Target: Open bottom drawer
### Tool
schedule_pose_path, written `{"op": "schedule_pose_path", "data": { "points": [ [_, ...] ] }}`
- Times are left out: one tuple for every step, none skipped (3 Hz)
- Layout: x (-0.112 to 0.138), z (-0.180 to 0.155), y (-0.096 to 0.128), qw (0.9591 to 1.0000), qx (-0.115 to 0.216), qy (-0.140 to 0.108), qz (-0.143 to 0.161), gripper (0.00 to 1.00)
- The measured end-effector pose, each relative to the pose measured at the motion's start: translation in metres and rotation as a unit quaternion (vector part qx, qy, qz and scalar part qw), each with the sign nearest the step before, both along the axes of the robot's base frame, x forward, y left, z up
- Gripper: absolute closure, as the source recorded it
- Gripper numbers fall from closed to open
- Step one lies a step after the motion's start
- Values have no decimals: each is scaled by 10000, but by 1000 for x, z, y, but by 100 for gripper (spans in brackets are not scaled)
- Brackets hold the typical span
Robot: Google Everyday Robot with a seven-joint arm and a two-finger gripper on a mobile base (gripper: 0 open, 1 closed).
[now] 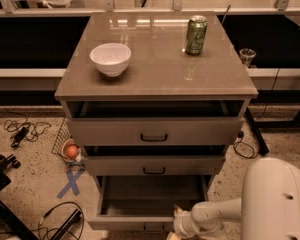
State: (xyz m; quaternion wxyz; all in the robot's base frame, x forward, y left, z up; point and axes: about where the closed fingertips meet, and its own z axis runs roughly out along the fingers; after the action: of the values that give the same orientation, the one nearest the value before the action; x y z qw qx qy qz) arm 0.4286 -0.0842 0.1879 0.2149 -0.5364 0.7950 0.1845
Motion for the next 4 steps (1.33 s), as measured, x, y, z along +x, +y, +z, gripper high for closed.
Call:
{"op": "schedule_pose_path", "data": {
  "points": [
    [6, 18, 0, 9995, -293, -19, 93, 3],
    [24, 58, 1, 9962, -819, -210, 199, 25],
    [48, 97, 2, 9921, -1020, -600, 410, 49],
    [68, 119, -11, 9891, -971, -1007, 450, 72]
  ]
}}
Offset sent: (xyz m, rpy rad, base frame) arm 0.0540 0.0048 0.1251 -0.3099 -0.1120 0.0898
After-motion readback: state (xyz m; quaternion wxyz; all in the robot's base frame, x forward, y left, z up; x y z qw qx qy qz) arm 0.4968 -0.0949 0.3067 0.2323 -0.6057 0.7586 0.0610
